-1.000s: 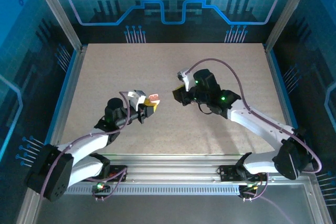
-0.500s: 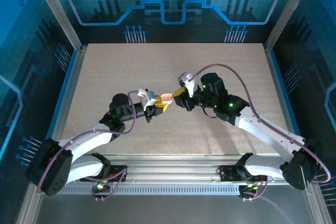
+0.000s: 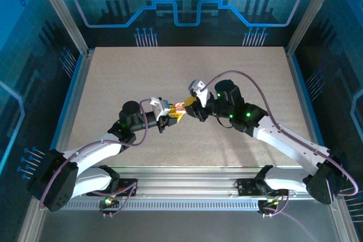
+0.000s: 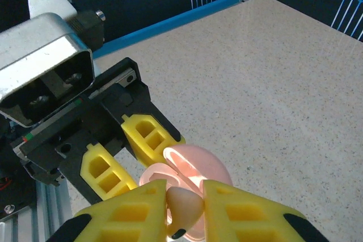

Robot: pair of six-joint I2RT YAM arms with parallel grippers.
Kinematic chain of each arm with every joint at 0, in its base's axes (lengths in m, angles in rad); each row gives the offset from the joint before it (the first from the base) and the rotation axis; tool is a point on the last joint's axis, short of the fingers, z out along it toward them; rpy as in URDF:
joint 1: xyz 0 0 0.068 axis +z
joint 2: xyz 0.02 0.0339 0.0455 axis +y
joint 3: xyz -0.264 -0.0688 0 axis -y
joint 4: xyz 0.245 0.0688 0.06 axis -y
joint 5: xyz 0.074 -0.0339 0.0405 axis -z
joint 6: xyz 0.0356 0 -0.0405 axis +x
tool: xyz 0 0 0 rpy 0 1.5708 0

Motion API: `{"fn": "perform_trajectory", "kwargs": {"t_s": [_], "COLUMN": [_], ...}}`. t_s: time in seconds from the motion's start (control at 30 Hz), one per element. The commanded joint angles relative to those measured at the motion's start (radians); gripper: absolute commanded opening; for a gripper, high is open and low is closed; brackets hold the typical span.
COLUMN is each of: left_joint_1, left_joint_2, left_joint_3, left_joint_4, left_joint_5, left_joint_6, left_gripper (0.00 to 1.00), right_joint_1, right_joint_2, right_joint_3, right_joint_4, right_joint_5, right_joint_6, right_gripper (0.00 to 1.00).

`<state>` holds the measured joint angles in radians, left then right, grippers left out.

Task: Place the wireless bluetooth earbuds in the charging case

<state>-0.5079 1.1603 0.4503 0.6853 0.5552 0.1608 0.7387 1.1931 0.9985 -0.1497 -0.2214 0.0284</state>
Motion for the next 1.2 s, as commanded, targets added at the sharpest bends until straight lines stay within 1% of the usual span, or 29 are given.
{"fn": "perform_trajectory", "kwargs": {"t_s": [0.0,0.6,1.17], "left_joint_1": [-0.01,-0.013,-0.013], "left_joint_2": [-0.019,-0.05,-0.093], "left_joint_3": [0.033,0.041,0.05], "left_joint_4": [-0.004,-0.008,-0.033], "left_joint_5": [0.028,0.023,0.038], "left_joint_6": [0.027,0.018,0.015], "left_gripper": [0.12,0.12,0.12], "right_joint_1": [0.017,0.025,0.034], "right_joint_2": [0.001,0.065,0.09], "right_joint_3": [0.038,0.049,0.036], "right_joint_4": [0.044,0.07,0.041], "right_joint_5": [-0.013,-0.033,-0.003], "right_joint_6": [-0.016,-0.02,-0.077], "right_gripper": [0.21,0.21,0.21]}}
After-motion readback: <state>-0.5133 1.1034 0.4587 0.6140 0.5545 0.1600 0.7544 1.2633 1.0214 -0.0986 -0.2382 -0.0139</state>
